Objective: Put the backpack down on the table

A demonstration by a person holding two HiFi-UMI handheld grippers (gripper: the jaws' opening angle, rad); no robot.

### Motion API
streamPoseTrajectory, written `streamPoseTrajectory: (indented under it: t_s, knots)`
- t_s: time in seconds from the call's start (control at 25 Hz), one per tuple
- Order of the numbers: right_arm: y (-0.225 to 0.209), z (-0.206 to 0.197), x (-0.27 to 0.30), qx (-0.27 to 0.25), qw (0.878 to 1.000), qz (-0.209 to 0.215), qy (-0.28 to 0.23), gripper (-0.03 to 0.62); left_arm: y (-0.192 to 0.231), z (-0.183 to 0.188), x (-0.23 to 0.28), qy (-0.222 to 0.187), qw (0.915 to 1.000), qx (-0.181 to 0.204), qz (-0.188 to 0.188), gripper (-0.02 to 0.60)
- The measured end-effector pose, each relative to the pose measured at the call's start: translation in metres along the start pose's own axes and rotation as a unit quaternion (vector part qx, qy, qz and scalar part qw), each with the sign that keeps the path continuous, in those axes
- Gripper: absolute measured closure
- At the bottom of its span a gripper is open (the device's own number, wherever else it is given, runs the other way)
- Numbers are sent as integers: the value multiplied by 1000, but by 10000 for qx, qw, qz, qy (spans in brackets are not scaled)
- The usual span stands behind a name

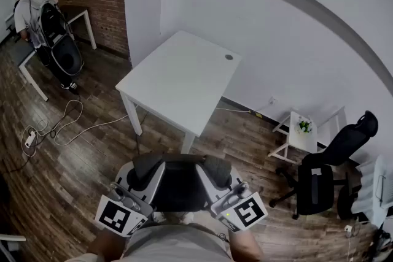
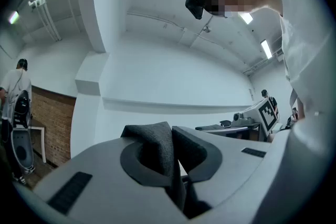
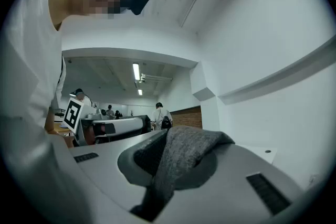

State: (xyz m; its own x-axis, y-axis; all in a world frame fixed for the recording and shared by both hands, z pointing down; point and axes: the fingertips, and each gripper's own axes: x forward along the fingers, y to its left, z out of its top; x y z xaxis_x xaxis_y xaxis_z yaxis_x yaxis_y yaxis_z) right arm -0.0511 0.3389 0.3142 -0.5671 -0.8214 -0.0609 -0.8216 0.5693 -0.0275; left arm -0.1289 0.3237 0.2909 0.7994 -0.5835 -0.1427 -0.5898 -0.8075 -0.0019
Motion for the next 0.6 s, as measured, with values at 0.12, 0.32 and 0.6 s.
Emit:
streamPoseTrajectory:
  t_s: [0.12,0.32,0.6]
  knots:
    - [2,-2,-10,-13,10000,7,13,540,-10,-1,0,15,10000,-9,20,533]
    - [1,1,-25,46,9999,49,-81,542,-26,4,0,-31,9999,124,94,533]
    - [-10,8,-32,-5,9996,245,-169,540,-34,7,7,-54,9988,139,466,533]
